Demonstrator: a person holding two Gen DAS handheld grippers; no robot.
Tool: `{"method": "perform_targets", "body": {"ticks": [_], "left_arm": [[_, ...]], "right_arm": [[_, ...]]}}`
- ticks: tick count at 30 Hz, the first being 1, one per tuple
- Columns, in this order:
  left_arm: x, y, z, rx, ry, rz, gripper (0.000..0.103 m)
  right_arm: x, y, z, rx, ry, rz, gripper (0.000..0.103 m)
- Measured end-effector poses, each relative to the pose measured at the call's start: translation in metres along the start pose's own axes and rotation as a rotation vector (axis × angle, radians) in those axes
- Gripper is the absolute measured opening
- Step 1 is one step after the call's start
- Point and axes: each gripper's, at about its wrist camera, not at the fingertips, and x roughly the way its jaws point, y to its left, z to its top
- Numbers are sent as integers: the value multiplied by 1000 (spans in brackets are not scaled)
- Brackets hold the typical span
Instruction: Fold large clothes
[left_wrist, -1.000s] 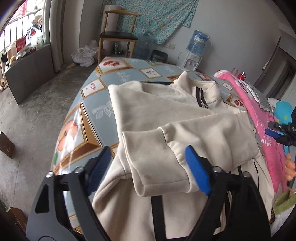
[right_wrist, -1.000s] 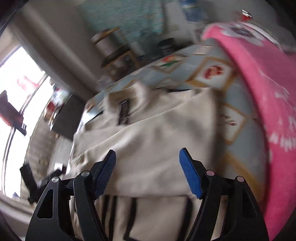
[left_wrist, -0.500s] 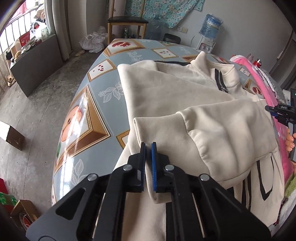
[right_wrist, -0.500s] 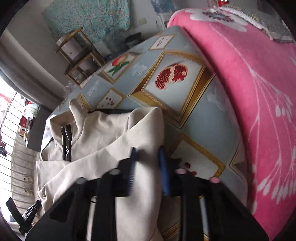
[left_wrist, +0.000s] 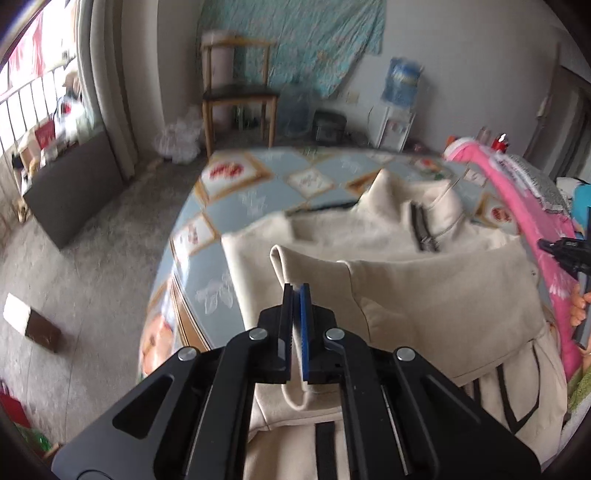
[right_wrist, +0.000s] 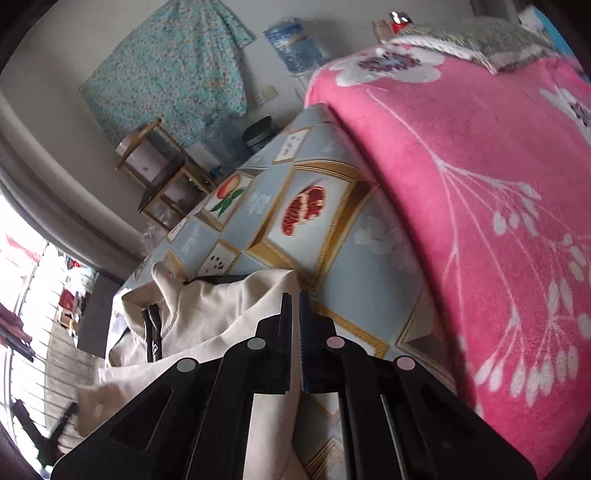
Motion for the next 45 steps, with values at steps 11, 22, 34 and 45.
{"method": "perform_targets", "body": {"ticks": [11,22,34,45], "left_arm": [[38,23,-29,-53,74,21,3],[30,19,-23,-33,31,15,3],[3,20,-31,-6,2,-10,21],[10,-21,-55,104,104,-1,56]], "right_arm": [[3,23,-28,-132,224,62,65],[7,58,-48,-343,161,-147,6],[-40,83,-72,-454,41,-220,47],[-14,92,-132,-489,241,-178,58]]}}
